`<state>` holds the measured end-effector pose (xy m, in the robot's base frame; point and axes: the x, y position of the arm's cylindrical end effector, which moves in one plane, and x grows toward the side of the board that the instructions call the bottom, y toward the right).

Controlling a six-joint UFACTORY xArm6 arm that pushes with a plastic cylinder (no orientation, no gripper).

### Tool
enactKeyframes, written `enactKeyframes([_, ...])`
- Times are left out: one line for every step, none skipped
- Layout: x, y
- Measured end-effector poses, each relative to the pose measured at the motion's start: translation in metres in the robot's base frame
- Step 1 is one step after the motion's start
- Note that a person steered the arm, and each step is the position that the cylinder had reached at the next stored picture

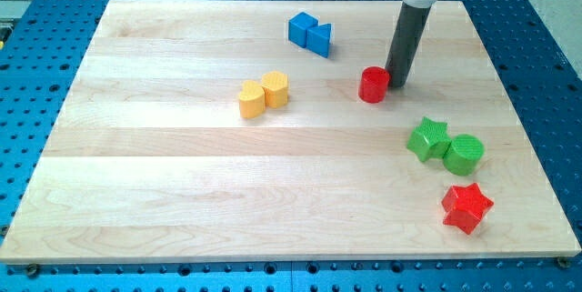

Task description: Move the red circle down to the yellow heart

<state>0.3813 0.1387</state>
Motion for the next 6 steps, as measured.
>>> enactKeyframes([0.046,-0.041])
enactKeyframes([0.103,-0.088])
enactKeyframes([0.074,-0.078])
enactKeyframes([0.059,-0.09])
enactKeyframes([0.1,-0.134])
enactKeyframes([0.115,-0.166])
